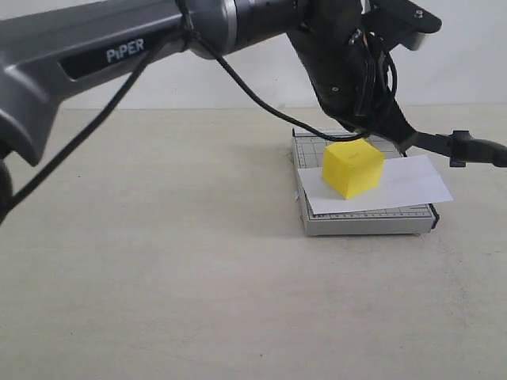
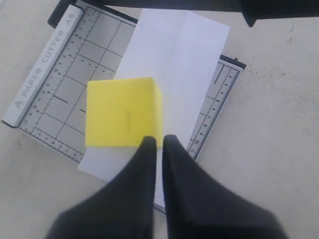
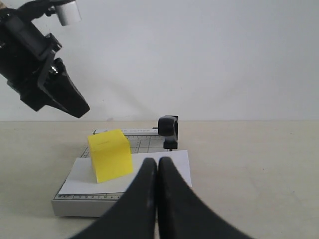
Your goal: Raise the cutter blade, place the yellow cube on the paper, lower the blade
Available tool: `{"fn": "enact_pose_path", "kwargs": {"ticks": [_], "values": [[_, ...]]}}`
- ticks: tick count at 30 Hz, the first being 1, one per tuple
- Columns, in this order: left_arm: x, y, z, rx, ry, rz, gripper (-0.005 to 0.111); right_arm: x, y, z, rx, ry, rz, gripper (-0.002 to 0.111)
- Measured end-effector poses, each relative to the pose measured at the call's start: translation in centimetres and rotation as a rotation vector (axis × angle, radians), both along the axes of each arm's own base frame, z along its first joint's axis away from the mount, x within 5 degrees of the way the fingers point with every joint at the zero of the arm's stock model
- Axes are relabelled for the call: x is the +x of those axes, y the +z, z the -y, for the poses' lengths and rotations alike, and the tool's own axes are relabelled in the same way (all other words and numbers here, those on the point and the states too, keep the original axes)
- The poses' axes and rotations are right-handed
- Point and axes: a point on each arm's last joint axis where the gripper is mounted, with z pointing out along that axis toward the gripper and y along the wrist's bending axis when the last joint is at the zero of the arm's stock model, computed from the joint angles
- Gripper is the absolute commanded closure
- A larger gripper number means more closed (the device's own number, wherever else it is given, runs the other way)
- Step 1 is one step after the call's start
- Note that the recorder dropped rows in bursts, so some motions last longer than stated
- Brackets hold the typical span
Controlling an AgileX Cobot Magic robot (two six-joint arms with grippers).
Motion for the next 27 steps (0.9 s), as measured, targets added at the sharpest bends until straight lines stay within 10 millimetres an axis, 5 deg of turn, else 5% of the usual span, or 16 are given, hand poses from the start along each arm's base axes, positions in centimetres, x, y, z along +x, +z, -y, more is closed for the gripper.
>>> {"fn": "enact_pose_path", "kwargs": {"ticks": [12, 21, 27], "values": [[-4.7, 3.4, -5.5, -0.202, 0.14, 0.076, 0.102, 0.0, 0.0, 0.0, 0.0, 0.0, 0.0, 0.108], [-11.6, 5.0, -13.1, -0.284, 0.149, 0.09, 0.102, 0.0, 0.0, 0.0, 0.0, 0.0, 0.0, 0.108], [-17.1, 4.1, -19.3, -0.299, 0.156, 0.078, 0.102, 0.0, 0.0, 0.0, 0.0, 0.0, 0.0, 0.108]]}}
